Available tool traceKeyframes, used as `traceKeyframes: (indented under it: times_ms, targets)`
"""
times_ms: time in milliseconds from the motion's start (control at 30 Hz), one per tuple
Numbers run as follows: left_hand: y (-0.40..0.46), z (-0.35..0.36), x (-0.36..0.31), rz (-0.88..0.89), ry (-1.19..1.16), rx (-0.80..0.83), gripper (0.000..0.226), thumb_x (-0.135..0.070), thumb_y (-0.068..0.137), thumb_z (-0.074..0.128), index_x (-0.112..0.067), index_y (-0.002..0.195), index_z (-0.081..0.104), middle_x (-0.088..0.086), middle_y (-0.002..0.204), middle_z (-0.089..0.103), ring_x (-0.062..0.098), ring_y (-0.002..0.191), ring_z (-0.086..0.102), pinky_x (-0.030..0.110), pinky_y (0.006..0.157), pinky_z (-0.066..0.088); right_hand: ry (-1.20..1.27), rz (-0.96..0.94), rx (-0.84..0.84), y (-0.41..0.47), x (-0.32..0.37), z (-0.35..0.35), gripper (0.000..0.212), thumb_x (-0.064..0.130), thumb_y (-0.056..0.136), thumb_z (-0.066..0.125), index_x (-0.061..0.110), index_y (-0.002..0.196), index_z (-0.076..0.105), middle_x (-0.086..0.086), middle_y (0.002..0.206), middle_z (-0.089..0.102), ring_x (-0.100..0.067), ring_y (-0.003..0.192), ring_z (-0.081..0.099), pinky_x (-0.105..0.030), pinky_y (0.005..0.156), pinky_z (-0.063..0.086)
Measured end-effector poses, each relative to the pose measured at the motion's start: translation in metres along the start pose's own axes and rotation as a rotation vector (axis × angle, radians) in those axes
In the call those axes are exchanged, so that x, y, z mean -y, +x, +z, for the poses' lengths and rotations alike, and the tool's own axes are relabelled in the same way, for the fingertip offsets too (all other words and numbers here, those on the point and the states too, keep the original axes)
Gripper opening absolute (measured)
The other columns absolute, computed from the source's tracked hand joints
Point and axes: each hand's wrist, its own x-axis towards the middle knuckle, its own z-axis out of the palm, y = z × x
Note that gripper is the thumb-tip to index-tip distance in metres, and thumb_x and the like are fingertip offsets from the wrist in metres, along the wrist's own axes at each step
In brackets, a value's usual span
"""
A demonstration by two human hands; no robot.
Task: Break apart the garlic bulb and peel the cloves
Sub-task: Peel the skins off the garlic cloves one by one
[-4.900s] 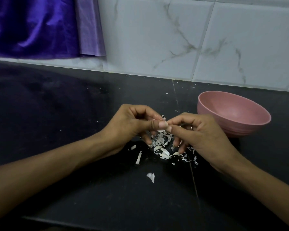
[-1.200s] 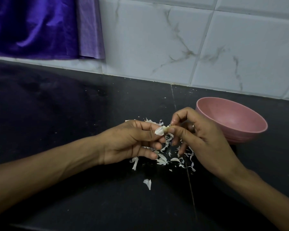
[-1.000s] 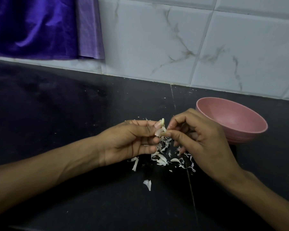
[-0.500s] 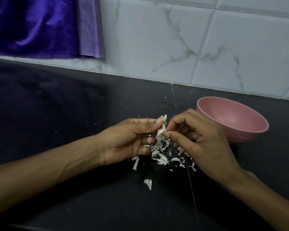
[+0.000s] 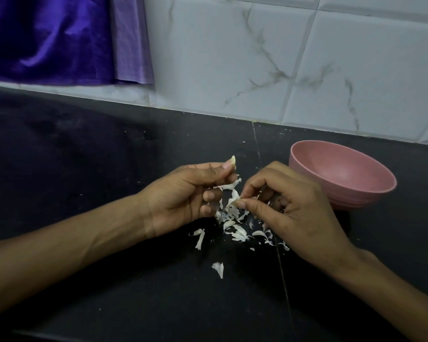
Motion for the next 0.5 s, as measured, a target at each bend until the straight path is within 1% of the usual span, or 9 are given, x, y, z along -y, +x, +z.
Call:
traceKeyframes:
  times_ms: [100, 200, 267, 367, 400, 433, 500]
  targets:
    - [0.0000, -0.0005, 0.0000, 0.055, 0.046, -0.057, 0.020, -0.020, 0.076, 0.066, -0.008, 0.092, 0.067, -0.002, 0.084, 0.071, 0.002, 0.043, 0.039, 0.015, 0.036, 0.035, -0.029, 0.030, 0.004, -0.0004, -0.0015, 0.0000, 0.012, 0.018, 0.082, 0.078, 0.014, 0.082, 0.067, 0.008, 0.082, 0.061, -0.014, 0.067, 0.060, -0.015, 0.057, 0.044]
    - [0.0011, -0.0016, -0.0006, 0.098, 0.090, -0.121, 0.020, -0.018, 0.071, 0.069, -0.008, 0.088, 0.069, 0.002, 0.088, 0.074, 0.002, 0.043, 0.040, 0.015, 0.037, 0.035, -0.019, 0.082, -0.019, -0.0003, -0.0024, -0.0017, 0.012, 0.012, 0.081, 0.080, 0.013, 0.080, 0.067, 0.012, 0.075, 0.062, -0.008, 0.060, 0.059, -0.011, 0.054, 0.042]
    - [0.0028, -0.0038, -0.0015, 0.119, 0.113, -0.153, 0.017, -0.016, 0.069, 0.072, -0.009, 0.083, 0.069, 0.004, 0.089, 0.074, 0.002, 0.043, 0.039, 0.015, 0.037, 0.036, -0.001, 0.112, -0.042, 0.0000, -0.0024, -0.0037, 0.013, 0.010, 0.081, 0.080, 0.015, 0.080, 0.068, 0.012, 0.072, 0.065, -0.008, 0.059, 0.061, -0.012, 0.053, 0.045]
    - [0.0040, -0.0070, -0.0013, 0.140, 0.136, -0.168, 0.011, -0.014, 0.068, 0.073, -0.010, 0.078, 0.071, 0.006, 0.091, 0.074, 0.003, 0.044, 0.039, 0.016, 0.037, 0.036, 0.052, 0.166, -0.064, 0.0004, -0.0026, -0.0051, 0.015, 0.007, 0.081, 0.078, 0.017, 0.082, 0.067, 0.011, 0.072, 0.068, -0.013, 0.055, 0.063, -0.023, 0.049, 0.051]
    - [0.0042, -0.0075, -0.0010, 0.144, 0.141, -0.168, 0.009, -0.014, 0.068, 0.074, -0.011, 0.076, 0.071, 0.007, 0.091, 0.074, 0.003, 0.044, 0.039, 0.017, 0.037, 0.036, 0.055, 0.181, -0.065, 0.0008, -0.0030, -0.0051, 0.016, 0.006, 0.082, 0.077, 0.018, 0.083, 0.067, 0.012, 0.072, 0.068, -0.013, 0.054, 0.063, -0.024, 0.049, 0.052]
    - [0.0043, -0.0077, -0.0007, 0.146, 0.146, -0.168, 0.009, -0.013, 0.068, 0.074, -0.012, 0.076, 0.071, 0.008, 0.092, 0.074, 0.004, 0.044, 0.039, 0.017, 0.037, 0.036, 0.052, 0.185, -0.064, 0.0011, -0.0033, -0.0052, 0.017, 0.004, 0.083, 0.076, 0.019, 0.086, 0.069, 0.014, 0.072, 0.068, -0.012, 0.053, 0.063, -0.023, 0.049, 0.052]
    - [0.0044, -0.0075, -0.0005, 0.145, 0.157, -0.169, 0.011, -0.013, 0.068, 0.074, -0.011, 0.078, 0.071, 0.008, 0.093, 0.073, 0.004, 0.044, 0.039, 0.017, 0.038, 0.036, 0.039, 0.177, -0.059, 0.0015, -0.0041, -0.0058, 0.021, -0.002, 0.087, 0.069, 0.019, 0.091, 0.073, 0.020, 0.074, 0.068, -0.010, 0.054, 0.065, -0.017, 0.050, 0.050]
